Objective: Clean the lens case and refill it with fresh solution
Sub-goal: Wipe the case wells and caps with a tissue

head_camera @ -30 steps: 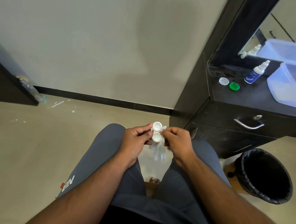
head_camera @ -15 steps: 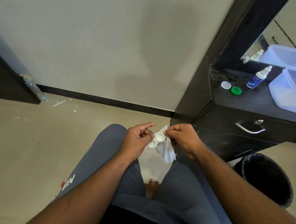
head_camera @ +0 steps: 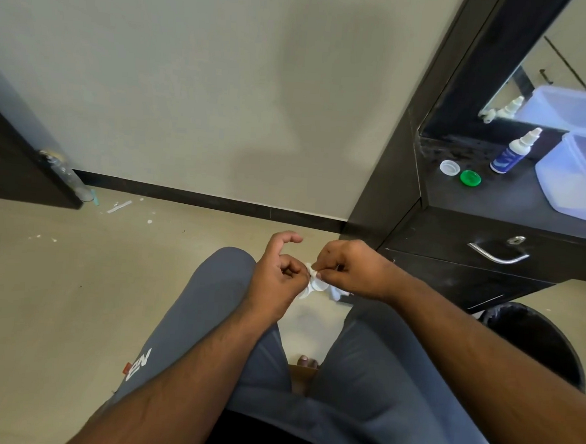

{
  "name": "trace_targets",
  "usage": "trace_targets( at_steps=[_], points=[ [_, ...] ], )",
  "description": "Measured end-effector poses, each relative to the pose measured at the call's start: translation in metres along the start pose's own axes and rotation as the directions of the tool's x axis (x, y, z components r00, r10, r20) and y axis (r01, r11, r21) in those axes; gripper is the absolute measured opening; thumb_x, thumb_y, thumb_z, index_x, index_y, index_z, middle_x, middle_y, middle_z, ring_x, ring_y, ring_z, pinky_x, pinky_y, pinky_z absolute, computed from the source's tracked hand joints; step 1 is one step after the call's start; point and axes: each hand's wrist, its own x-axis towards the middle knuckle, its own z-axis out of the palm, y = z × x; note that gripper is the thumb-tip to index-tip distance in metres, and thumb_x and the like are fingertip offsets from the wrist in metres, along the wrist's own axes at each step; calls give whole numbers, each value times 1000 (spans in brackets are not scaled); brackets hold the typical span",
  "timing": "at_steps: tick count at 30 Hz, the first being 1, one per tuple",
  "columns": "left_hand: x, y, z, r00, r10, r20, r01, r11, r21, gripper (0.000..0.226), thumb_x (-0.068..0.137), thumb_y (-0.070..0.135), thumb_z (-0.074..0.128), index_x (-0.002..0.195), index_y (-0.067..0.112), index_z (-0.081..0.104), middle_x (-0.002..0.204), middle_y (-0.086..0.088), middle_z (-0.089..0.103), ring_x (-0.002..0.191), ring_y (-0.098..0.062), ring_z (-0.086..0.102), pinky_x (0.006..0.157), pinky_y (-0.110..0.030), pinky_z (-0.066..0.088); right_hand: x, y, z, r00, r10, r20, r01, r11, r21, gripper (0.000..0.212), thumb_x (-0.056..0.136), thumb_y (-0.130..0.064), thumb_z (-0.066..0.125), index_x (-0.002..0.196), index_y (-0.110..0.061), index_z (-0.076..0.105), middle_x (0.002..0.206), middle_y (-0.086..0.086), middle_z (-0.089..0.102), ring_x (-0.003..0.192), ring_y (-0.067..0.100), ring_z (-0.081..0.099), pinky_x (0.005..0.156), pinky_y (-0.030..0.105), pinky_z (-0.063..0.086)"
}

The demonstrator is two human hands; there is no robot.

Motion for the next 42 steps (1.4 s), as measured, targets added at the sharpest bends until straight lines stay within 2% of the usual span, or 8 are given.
trace_targets(
  at_steps=[3, 9, 13, 21, 25, 33, 37, 42],
  points=[
    [3, 2, -3, 998, -42, -49, 40, 998, -39, 48, 82, 0, 67, 103, 38, 46, 74, -11, 68, 72, -23, 65, 70, -28, 57, -2, 3, 4, 995, -43, -88, 43, 999, -5, 15, 86, -10, 64, 97, -7, 74, 95, 5, 68, 83, 15, 62, 76, 30, 54],
    [9, 1, -8, 966, -180, -186, 122, 951, -286, 30, 81, -3, 68, 96, 18, 52, 72, -10, 71, 66, -15, 65, 69, -28, 53, -16, 12, 35, 928, 183, -325, -92, 957, 276, 12, 87, -8, 64, 90, -8, 76, 86, 4, 70, 80, 17, 65, 77, 38, 56],
    [9, 2, -5, 967, -222, -122, 171, 928, -331, 32, 79, -2, 70, 102, 16, 55, 73, -9, 72, 70, -18, 68, 69, -32, 56, -14, 5, 54, 789, 392, -473, -114, 850, 514, 13, 89, -11, 64, 94, -11, 75, 86, -2, 70, 81, 17, 67, 77, 39, 58],
    [6, 8, -5, 950, -273, 153, 302, 928, -217, 50, 74, 5, 79, 113, 25, 56, 86, -11, 75, 82, -25, 73, 70, -41, 60, -9, 2, 49, 780, 442, -443, -93, 782, 616, 12, 90, -11, 63, 95, -12, 74, 86, -5, 69, 82, 15, 66, 70, 21, 54],
    [6, 8, -4, 954, -293, 65, 299, 906, -300, 52, 76, -2, 75, 114, 23, 49, 81, -14, 74, 75, -27, 72, 63, -35, 58, -13, 1, 58, 744, 478, -467, -92, 765, 638, 12, 89, -12, 63, 95, -14, 73, 86, -6, 68, 82, 13, 64, 70, 20, 53],
    [6, 4, -8, 952, -292, -95, 235, 891, -388, 47, 77, -7, 71, 111, 20, 52, 75, -13, 72, 73, -24, 71, 66, -35, 59, -18, 4, 59, 793, 461, -398, -103, 745, 659, 16, 86, -1, 62, 83, -8, 76, 74, -4, 67, 69, 11, 61, 60, 21, 49],
    [9, 4, -7, 946, -313, -81, 250, 866, -434, 53, 76, -7, 72, 115, 25, 54, 79, -14, 73, 74, -24, 72, 66, -35, 60, -18, 3, 64, 753, 493, -436, -96, 738, 668, 14, 89, -8, 62, 91, -10, 76, 81, -5, 68, 70, 7, 62, 58, 17, 48],
    [8, 1, -5, 929, -358, -98, 255, 807, -533, 40, 78, -5, 72, 111, 15, 61, 91, -18, 73, 82, -28, 73, 71, -37, 59, -15, -2, 73, 745, 485, -458, -104, 763, 638, 11, 86, -9, 66, 91, -10, 76, 80, -6, 70, 78, 15, 65, 69, 26, 56]
  ],
)
